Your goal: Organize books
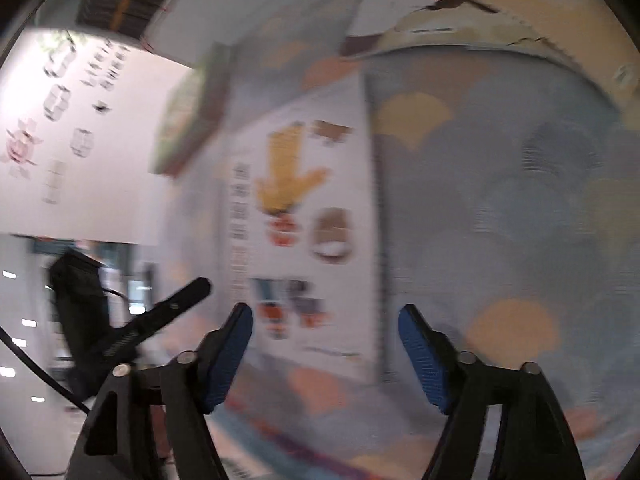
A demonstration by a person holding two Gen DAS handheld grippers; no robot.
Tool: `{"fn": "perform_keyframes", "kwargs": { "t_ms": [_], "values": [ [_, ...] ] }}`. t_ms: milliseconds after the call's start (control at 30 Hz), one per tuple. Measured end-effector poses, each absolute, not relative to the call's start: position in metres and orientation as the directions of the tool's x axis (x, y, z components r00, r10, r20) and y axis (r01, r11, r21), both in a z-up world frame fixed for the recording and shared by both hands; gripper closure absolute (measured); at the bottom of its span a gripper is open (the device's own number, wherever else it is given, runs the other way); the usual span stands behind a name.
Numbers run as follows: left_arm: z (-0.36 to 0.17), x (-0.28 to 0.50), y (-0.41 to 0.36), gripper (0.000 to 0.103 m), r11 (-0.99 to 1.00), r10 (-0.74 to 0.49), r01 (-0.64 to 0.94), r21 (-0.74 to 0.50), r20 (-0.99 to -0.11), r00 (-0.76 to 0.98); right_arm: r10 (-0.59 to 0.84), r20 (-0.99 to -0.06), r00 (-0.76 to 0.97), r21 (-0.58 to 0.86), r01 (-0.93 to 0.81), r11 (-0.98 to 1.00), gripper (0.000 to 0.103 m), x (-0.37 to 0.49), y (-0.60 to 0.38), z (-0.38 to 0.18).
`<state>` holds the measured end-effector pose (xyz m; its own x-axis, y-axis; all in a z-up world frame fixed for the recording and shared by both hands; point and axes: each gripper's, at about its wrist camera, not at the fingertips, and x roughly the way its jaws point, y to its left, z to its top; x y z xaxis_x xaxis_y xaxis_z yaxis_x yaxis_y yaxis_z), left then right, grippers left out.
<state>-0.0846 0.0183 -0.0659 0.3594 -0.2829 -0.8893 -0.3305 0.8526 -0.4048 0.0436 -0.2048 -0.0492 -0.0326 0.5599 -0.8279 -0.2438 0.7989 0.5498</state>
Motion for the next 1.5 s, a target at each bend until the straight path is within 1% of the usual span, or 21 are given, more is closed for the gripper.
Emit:
{"fn": "perform_keyframes", "kwargs": {
  "t_ms": [33, 67, 100, 200, 333, 433, 533, 633, 700, 800, 867, 900, 933, 1033, 1067, 1100, 1133, 1233, 1333, 1400, 1500],
  "values": [
    [-0.067, -0.084, 0.014, 0.065, 0.865, -0.27, -0.316, -0.39, -0.892, 0.361, 0.528, -0.849, -0.015, 0.512, -0.268, 0.816, 0.059, 0.04, -0.204, -0.052],
    [-0.065, -0.086, 0.012, 0.065, 0.871, -0.267, -0.304, -0.387, -0.891, 0.368, 0.502, -0.865, -0.003, 0.481, -0.287, 0.828, 0.064, 0.038, -0.201, -0.054],
    [-0.066, -0.085, 0.011, 0.065, 0.874, -0.27, -0.295, -0.387, -0.89, 0.366, 0.482, -0.876, 0.002, 0.459, -0.3, 0.836, 0.065, 0.035, -0.196, -0.057],
    [-0.067, -0.086, 0.013, 0.065, 0.862, -0.302, -0.29, -0.416, -0.88, 0.367, 0.466, -0.884, -0.016, 0.448, -0.311, 0.838, 0.065, 0.02, -0.191, -0.069],
    [-0.069, -0.087, 0.028, 0.065, 0.815, -0.383, -0.29, -0.502, -0.841, 0.382, 0.428, -0.903, 0.024, 0.395, -0.346, 0.851, 0.064, 0.015, -0.18, -0.066],
    [-0.073, -0.089, 0.037, 0.065, 0.77, -0.441, -0.297, -0.564, -0.808, 0.391, 0.466, -0.885, 0.01, 0.442, -0.299, 0.846, 0.064, 0.019, -0.185, -0.07],
    [-0.074, -0.088, 0.035, 0.065, 0.769, -0.453, -0.287, -0.571, -0.804, 0.386, 0.516, -0.856, -0.006, 0.503, -0.233, 0.832, 0.064, 0.022, -0.193, -0.072],
    [-0.072, -0.087, 0.035, 0.065, 0.767, -0.47, -0.272, -0.581, -0.797, 0.379, 0.54, -0.841, -0.009, 0.531, -0.201, 0.823, 0.063, 0.023, -0.201, -0.072],
    [-0.067, -0.088, 0.041, 0.065, 0.716, -0.525, -0.263, -0.647, -0.747, 0.408, 0.544, -0.839, -0.005, 0.533, -0.204, 0.821, 0.062, 0.022, -0.204, -0.071],
    [-0.053, -0.091, 0.051, 0.065, 0.554, -0.657, -0.206, -0.807, -0.575, 0.487, 0.566, -0.824, -0.001, 0.556, -0.192, 0.809, 0.061, 0.021, -0.215, -0.07],
    [-0.044, -0.088, 0.049, 0.065, 0.499, -0.701, -0.159, -0.852, -0.505, 0.504, 0.595, -0.804, -0.001, 0.587, -0.16, 0.793, 0.058, 0.022, -0.221, -0.072],
    [-0.041, -0.086, 0.046, 0.065, 0.494, -0.708, -0.14, -0.858, -0.491, 0.508, 0.601, -0.799, -0.001, 0.594, -0.15, 0.79, 0.058, 0.022, -0.219, -0.073],
    [-0.039, -0.084, 0.042, 0.065, 0.51, -0.702, -0.13, -0.85, -0.499, 0.508, 0.607, -0.795, -0.002, 0.601, -0.14, 0.787, 0.058, 0.022, -0.221, -0.073],
    [-0.041, -0.078, 0.031, 0.081, 0.621, -0.64, -0.128, -0.774, -0.594, 0.488, 0.608, -0.794, 0.0, 0.602, -0.143, 0.786, 0.057, 0.021, -0.226, -0.072],
    [-0.045, -0.076, 0.029, 0.081, 0.657, -0.608, -0.143, -0.74, -0.632, 0.48, 0.61, -0.793, 0.002, 0.603, -0.143, 0.785, 0.055, 0.02, -0.227, -0.072],
    [-0.051, -0.075, 0.029, 0.082, 0.668, -0.598, -0.158, -0.727, -0.651, 0.467, 0.615, -0.788, 0.004, 0.609, -0.141, 0.781, 0.054, 0.019, -0.229, -0.072],
    [-0.057, -0.073, 0.03, 0.083, 0.668, -0.6, -0.168, -0.725, -0.658, 0.454, 0.626, -0.78, 0.007, 0.62, -0.131, 0.773, 0.052, 0.019, -0.231, -0.072],
    [-0.07, -0.073, 0.026, 0.084, 0.671, -0.611, -0.183, -0.718, -0.676, 0.412, 0.639, -0.769, 0.013, 0.633, -0.112, 0.766, 0.051, 0.016, -0.233, -0.073],
    [-0.069, -0.074, 0.017, 0.084, 0.662, -0.631, -0.164, -0.732, -0.662, 0.405, 0.636, -0.771, 0.018, 0.63, -0.122, 0.767, 0.051, 0.014, -0.233, -0.072],
    [-0.066, -0.071, 0.017, 0.084, 0.633, -0.655, -0.157, -0.758, -0.633, 0.413, 0.643, -0.765, 0.025, 0.637, -0.109, 0.763, 0.051, 0.012, -0.236, -0.073],
    [-0.065, -0.066, 0.029, 0.084, 0.522, -0.728, -0.165, -0.837, -0.538, 0.425, 0.675, -0.738, 0.024, 0.672, -0.065, 0.737, 0.051, 0.013, -0.242, -0.076]
  ]
}}
